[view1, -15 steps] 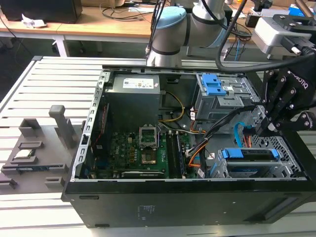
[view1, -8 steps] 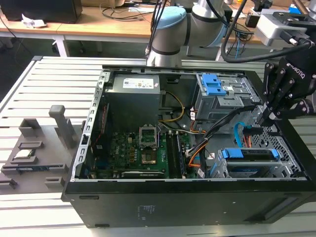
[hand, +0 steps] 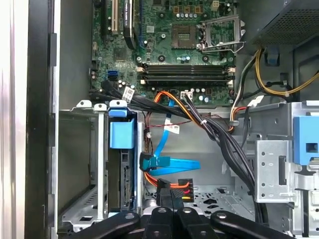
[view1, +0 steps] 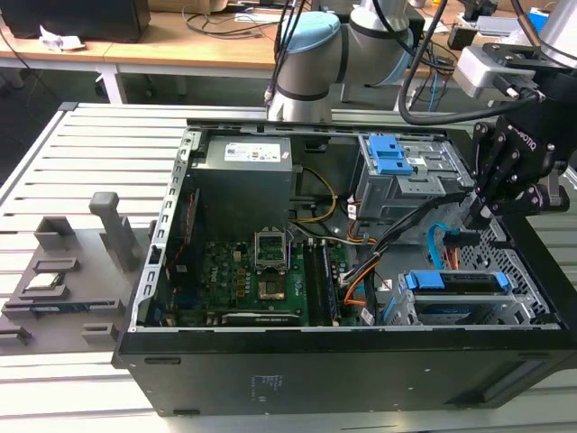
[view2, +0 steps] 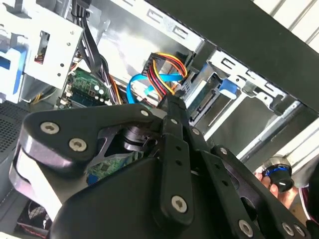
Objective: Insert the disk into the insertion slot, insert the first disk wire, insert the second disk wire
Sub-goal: 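Insert the first disk wire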
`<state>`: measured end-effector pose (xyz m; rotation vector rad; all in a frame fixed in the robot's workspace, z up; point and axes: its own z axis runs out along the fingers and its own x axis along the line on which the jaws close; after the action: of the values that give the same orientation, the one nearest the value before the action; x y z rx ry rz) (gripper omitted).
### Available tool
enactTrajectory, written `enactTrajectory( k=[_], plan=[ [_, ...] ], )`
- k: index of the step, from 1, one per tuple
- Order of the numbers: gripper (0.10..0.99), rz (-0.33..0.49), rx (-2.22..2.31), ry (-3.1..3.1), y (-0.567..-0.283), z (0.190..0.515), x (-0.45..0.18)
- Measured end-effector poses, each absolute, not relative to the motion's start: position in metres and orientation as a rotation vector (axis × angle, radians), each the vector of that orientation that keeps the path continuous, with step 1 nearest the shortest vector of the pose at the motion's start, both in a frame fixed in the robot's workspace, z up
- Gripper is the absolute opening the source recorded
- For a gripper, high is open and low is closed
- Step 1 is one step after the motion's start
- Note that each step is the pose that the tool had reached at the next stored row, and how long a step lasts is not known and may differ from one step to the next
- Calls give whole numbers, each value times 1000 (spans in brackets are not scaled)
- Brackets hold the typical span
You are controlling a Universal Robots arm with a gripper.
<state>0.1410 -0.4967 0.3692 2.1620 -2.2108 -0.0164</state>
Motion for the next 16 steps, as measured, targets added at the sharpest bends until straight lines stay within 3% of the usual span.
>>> enactTrajectory(
  k=[3, 5, 6, 7, 16],
  plan=[
    [106, -10, 2159, -2208, -497, 369, 141],
    [235, -7, 2158, -2207, -497, 369, 141],
    [235, -6, 2157, -2206, -497, 369, 141],
    [302, -5, 2157, -2206, -497, 369, 141],
    [302, 28, 2137, -2196, -497, 353, 141]
  ],
)
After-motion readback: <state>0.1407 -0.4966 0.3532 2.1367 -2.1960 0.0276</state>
